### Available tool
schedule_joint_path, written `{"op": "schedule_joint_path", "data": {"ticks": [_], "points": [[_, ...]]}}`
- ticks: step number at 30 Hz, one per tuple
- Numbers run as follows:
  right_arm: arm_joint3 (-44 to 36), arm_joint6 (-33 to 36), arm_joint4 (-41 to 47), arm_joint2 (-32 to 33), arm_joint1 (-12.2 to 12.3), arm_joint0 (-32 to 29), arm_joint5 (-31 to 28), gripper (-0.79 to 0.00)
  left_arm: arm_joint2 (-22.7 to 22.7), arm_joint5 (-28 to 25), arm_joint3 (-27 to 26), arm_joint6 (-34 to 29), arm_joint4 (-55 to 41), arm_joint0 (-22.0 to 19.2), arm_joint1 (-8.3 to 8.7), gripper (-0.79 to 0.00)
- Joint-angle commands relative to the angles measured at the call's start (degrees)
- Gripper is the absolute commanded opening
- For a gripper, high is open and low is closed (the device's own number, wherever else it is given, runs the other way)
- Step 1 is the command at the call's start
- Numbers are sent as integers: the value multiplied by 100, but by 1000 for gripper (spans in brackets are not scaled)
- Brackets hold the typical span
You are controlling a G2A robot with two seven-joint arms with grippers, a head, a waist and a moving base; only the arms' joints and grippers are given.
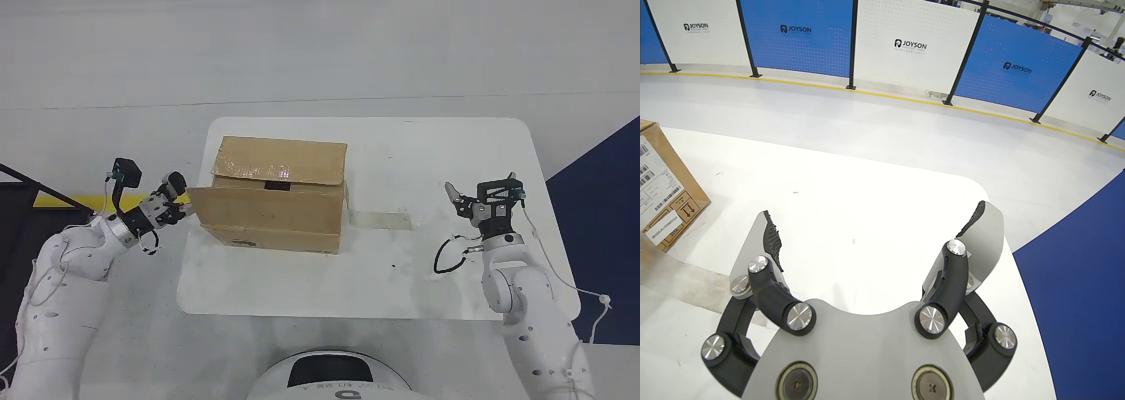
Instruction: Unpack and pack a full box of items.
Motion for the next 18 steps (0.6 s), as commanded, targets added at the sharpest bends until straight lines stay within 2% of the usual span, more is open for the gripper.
{"op": "schedule_joint_path", "data": {"ticks": [1, 3, 6, 14, 18], "points": [[0, 0, 0, 0, 0, 0, 0, 0, 39, 11, -241, -25, -223, 131, 64, 0], [0, 0, 0, 0, 0, 0, 0, 0, 10, 11, -450, -34, -261, 256, 149, 0], [0, 0, 0, 0, 0, 0, 0, 0, -117, 11, -575, 244, 347, 392, 247, 0], [0, 0, 0, 0, 0, 0, 0, 0, 218, 11, -801, 1919, 2037, 770, 447, 0], [0, 0, 0, 0, 0, 0, 0, 0, 382, 11, -688, 2696, 2928, 817, 583, 0]]}}
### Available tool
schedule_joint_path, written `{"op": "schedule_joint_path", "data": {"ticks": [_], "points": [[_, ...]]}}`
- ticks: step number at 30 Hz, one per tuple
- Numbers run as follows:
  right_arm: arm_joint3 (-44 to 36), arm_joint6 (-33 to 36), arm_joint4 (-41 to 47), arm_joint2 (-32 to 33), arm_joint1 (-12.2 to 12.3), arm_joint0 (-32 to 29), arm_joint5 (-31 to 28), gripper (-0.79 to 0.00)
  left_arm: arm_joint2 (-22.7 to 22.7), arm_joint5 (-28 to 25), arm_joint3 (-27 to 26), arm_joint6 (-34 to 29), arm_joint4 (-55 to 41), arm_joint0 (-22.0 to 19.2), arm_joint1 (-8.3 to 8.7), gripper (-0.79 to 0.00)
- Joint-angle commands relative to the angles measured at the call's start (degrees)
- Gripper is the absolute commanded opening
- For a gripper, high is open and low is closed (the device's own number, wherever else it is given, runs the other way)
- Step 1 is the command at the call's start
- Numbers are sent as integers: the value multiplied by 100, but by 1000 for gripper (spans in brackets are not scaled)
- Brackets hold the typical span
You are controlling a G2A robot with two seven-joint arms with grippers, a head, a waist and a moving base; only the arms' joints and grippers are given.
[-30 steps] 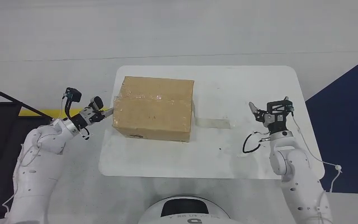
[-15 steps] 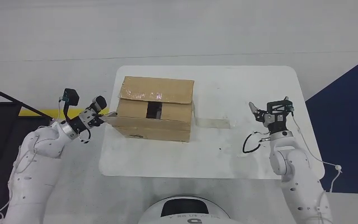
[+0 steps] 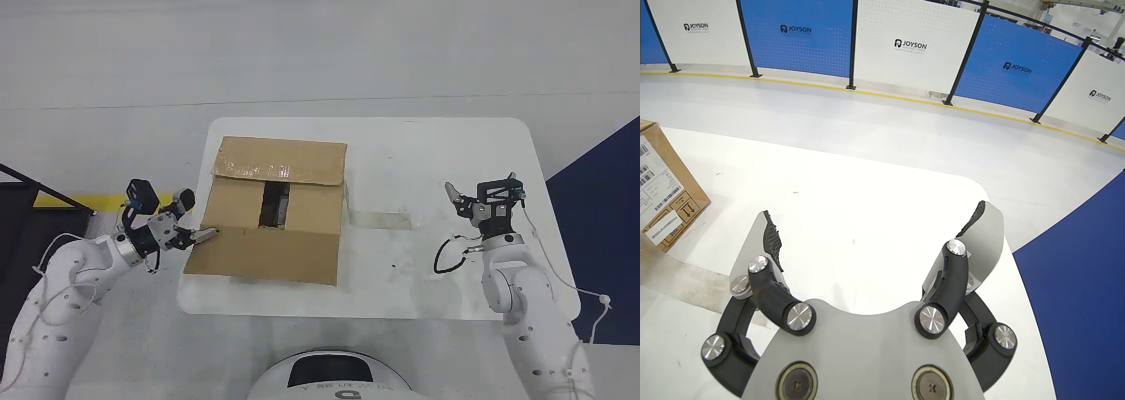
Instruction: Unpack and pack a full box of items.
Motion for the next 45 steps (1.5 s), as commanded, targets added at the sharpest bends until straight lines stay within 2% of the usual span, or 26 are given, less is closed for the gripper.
{"op": "schedule_joint_path", "data": {"ticks": [1, 6, 10, 13, 16, 20, 22, 27, 31, 38, 45], "points": [[0, 0, 0, 0, 0, 0, 0, 0, 71, 0, 140, 445, 511, -14, 63, 0], [0, 0, 0, 0, 0, 0, 0, 0, 196, 0, 608, 1095, 1233, -196, 114, 0], [0, 0, 0, 0, 0, 0, 0, 0, 280, 0, 846, 1656, 1023, -264, 144, 0], [0, 0, 0, 0, 0, 0, 0, 0, 285, 0, 944, 1759, 600, -319, 212, 0], [0, 0, 0, 0, 0, 0, 0, 0, 235, 183, 1121, 1239, 202, -558, 240, 0], [0, 0, 0, 0, 0, 0, 0, 0, 641, 1365, 1017, -170, -487, -1018, 127, 0], [0, 0, 0, 0, 0, 0, 0, 0, 821, 1595, 912, -514, -671, -1159, 80, 0], [0, 0, 0, 0, 0, 0, 0, 0, 941, 1607, 883, -722, -860, -1299, 38, 0], [0, 0, 0, 0, 0, 0, 0, 0, 1010, 1816, 927, -941, -931, -1410, 8, 0], [0, 0, 0, 0, 0, 0, 0, 0, 956, 1361, 1061, -1295, -1545, -1608, 4, 0], [0, 0, 0, 0, 0, 0, 0, 0, 1191, 1594, 971, -1904, -1431, -1895, -32, 0]]}}
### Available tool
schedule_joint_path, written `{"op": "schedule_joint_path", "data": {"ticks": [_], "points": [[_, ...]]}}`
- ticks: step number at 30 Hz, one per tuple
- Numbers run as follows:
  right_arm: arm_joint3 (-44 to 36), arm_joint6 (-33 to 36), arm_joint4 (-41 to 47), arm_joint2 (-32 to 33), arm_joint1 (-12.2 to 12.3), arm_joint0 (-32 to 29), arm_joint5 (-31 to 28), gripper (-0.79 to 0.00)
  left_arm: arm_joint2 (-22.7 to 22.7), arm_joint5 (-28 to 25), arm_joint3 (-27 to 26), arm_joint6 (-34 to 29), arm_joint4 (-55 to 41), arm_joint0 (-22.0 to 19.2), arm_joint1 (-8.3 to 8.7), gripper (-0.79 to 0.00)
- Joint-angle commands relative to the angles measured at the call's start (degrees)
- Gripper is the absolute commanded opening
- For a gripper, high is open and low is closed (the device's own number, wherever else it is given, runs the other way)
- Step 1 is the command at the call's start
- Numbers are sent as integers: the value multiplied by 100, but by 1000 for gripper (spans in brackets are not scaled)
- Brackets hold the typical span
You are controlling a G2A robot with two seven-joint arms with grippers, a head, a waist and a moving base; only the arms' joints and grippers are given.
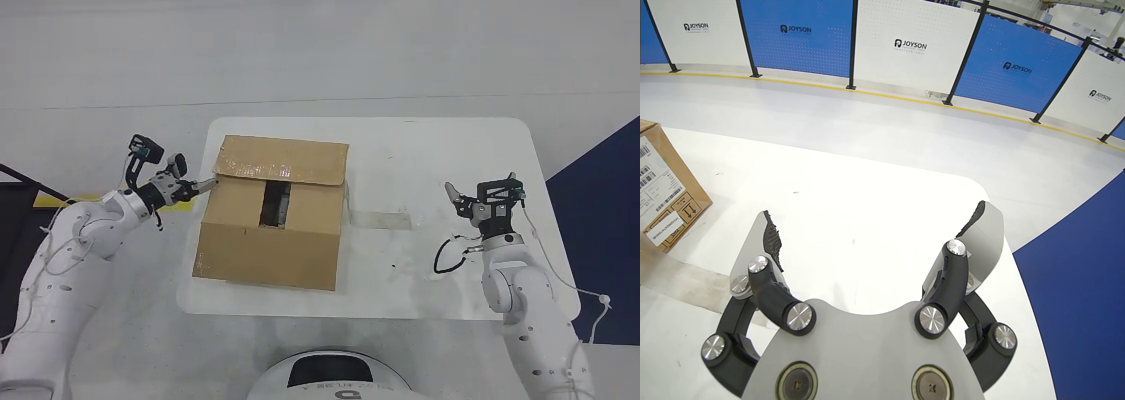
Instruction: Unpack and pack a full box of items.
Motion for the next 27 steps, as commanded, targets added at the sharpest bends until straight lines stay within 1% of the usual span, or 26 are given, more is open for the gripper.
{"op": "schedule_joint_path", "data": {"ticks": [1, 4, 8, 12, 16, 20, 24, 27], "points": [[0, 0, 0, 0, 0, 0, 0, 0, 89, -109, -9, -20, 51, -44, -14, 0], [0, 0, 0, 0, 0, 0, 0, 0, 154, -309, 66, 71, 242, -82, -21, 0], [0, 0, 0, 0, 0, 0, 0, 0, 313, 22, 135, -48, 392, -218, -66, 0], [0, 0, 0, 0, 0, 0, 0, 0, 429, 223, 144, -156, 442, -343, -103, 0], [0, 0, 0, 0, 0, 0, 0, 0, 486, 454, 212, -427, 115, -518, -145, 0], [0, 0, 0, 0, 0, 0, 0, 0, 582, 784, 352, -1019, -344, -878, -200, 0], [0, 0, 0, 0, 0, 0, 0, 0, 692, 1013, 535, -1578, -735, -1335, -257, 0], [0, 0, 0, 0, 0, 0, 0, 0, 804, 1205, 604, -1712, -710, -1645, -303, 0]]}}
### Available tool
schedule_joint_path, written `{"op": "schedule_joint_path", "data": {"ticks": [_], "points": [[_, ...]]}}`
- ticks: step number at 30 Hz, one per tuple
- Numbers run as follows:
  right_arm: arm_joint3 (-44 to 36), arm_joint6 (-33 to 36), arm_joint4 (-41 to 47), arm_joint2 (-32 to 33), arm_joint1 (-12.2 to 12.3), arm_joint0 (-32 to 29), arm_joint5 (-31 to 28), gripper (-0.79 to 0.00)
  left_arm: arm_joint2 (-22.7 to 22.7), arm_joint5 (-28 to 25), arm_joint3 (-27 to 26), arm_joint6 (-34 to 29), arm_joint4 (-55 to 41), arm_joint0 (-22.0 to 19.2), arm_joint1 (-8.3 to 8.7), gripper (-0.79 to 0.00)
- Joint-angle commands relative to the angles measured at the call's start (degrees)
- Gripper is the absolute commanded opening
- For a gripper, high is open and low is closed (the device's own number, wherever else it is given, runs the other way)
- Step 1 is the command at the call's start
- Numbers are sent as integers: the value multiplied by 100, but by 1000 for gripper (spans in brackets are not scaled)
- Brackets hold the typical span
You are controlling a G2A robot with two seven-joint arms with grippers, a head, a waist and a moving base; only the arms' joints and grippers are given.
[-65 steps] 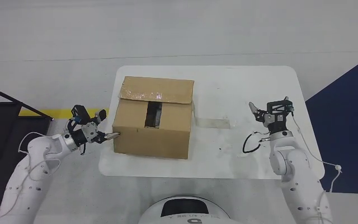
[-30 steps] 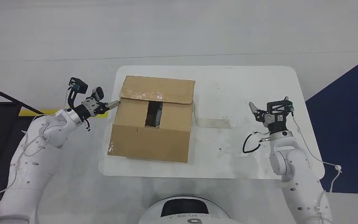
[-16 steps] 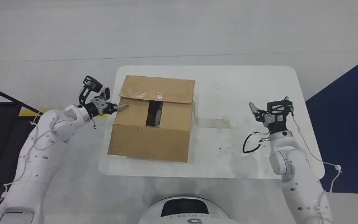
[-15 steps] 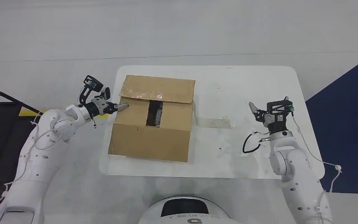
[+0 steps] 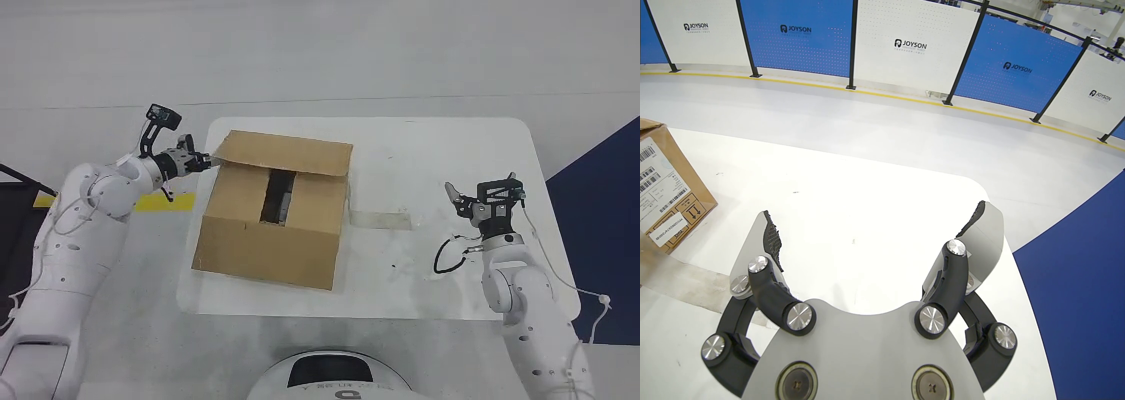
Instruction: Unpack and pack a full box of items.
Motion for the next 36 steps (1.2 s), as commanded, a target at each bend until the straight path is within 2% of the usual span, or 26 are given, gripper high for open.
{"op": "schedule_joint_path", "data": {"ticks": [1, 5, 8, 15, 20, 23, 26, 29, 33, 36], "points": [[0, 0, 0, 0, 0, 0, 0, 0, 81, 100, 29, 9, 45, -181, -33, 0], [0, 0, 0, 0, 0, 0, 0, 0, 266, 102, 193, 141, 43, -518, -115, 0], [0, 0, 0, 0, 0, 0, 0, 0, 570, 188, 464, 214, 140, -798, -225, 0], [0, 0, 0, 0, 0, 0, 0, 0, 1501, 391, 1875, 348, -77, -1621, -689, 0], [0, 0, 0, 0, 0, 0, 0, 0, 1821, 20, 2695, 585, -318, -2045, -953, 0], [0, 0, 0, 0, 0, 0, 0, 0, 1821, -315, 3078, 726, -524, -2249, -1031, 0], [0, 0, 0, 0, 0, 0, 0, 0, 1806, -428, 3371, 817, -648, -2459, -1092, 0], [0, 0, 0, 0, 0, 0, 0, 0, 1816, -290, 3601, 887, -726, -2646, -1166, 0], [0, 0, 0, 0, 0, 0, 0, 0, 2054, 369, 3823, 910, -491, -2809, -1349, 0], [0, 0, 0, 0, 0, 0, 0, 0, 2312, 409, 3952, 962, -222, -2788, -1499, 0]]}}
